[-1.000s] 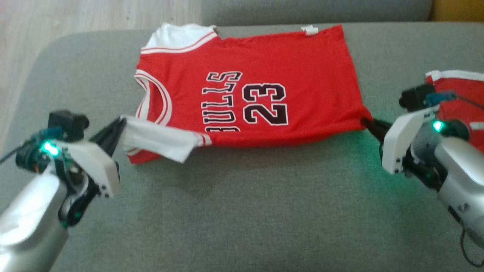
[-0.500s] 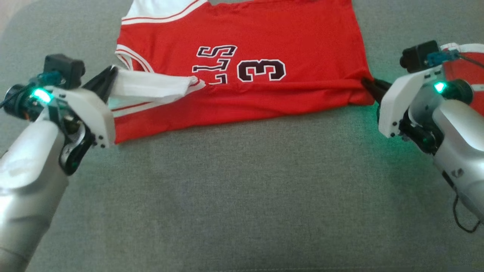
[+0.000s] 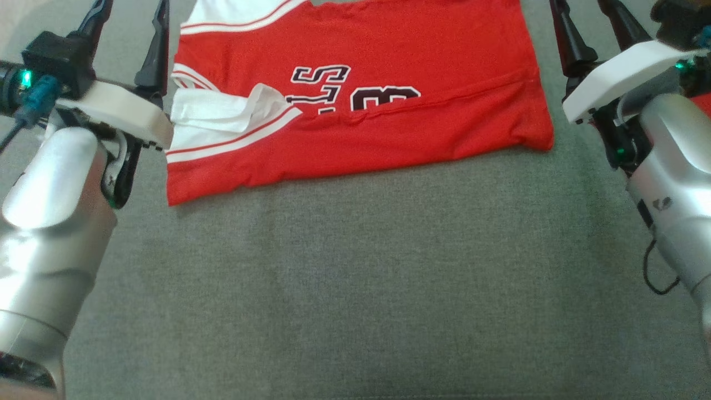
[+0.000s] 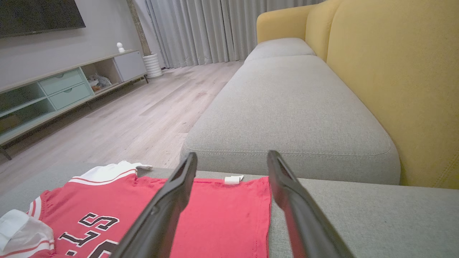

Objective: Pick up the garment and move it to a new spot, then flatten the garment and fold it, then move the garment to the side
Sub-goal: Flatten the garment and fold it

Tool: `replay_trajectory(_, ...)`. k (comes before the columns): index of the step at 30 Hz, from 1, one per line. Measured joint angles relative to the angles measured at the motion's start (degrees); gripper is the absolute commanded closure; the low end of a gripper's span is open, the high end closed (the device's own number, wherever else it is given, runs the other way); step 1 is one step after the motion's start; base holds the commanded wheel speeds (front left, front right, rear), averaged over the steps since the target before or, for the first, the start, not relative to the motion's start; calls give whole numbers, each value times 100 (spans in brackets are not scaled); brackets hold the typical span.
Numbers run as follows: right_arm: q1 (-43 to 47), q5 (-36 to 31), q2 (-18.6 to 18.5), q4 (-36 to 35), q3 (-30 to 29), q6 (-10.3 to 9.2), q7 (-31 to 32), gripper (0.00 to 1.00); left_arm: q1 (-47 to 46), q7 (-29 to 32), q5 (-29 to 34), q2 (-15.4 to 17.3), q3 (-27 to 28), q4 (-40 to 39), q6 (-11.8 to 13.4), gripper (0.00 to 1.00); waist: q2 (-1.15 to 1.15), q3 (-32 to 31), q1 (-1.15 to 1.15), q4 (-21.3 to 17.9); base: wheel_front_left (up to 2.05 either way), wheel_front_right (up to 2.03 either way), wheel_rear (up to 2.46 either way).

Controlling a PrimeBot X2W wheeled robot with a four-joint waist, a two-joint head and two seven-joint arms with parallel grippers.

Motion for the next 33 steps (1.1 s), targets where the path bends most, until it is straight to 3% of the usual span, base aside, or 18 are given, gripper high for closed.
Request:
replay_trajectory(4, 198, -389, 120, -285, -683, 0, -49, 0, 179, -68, 405, 1, 178, -457, 320, 0, 0, -190, -1, 9, 0, 0, 0)
replay_trajectory(8, 780, -1419, 225, -1178, -2058, 0, -58, 0, 896, -94, 679, -89, 582, -1330, 644, 0, 0, -383, -1, 28, 0, 0, 0)
replay_trajectory(11, 1709, -2288, 689, -1894, -3031, 0, -58, 0, 1727, -94, 847, -196, 910, -1892, 870, 0, 0, -561, -1, 42, 0, 0, 0)
replay_trajectory(14, 2755, -3040, 1301, -2574, -3643, 0, -58, 0, 2522, -94, 942, -327, 1124, -2262, 959, 0, 0, -717, -2, 54, 0, 0, 0)
replay_trajectory(17, 3563, -3419, 1588, -3089, -3929, 0, -58, 0, 3188, -93, 1145, -428, 1298, -2571, 1029, 0, 0, -835, -2, 66, 0, 0, 0)
replay_trajectory(20, 4110, -3470, 1606, -3484, -4151, 0, -58, 0, 3671, -93, 1214, -570, 1544, -2822, 1117, 0, 0, -935, -2, 90, 0, 0, 0)
replay_trajectory(24, 4690, -3329, 1633, -3816, -4000, 1, -58, 0, 4209, -93, 1410, -808, 1828, -3061, 1146, 0, 0, -1006, -1, 111, 0, 0, 0)
replay_trajectory(28, 5042, -3187, 1678, -3894, -3994, 0, -58, 0, 4586, -93, 1525, -1011, 2030, -3064, 1044, 0, 0, -989, -1, 105, 0, 0, 0)
replay_trajectory(33, 5042, -3139, 1679, -4024, -3935, 1, -58, 0, 4532, -93, 1733, -1039, 2204, -2933, 788, 0, 0, -914, -1, 53, 0, 0, 0)
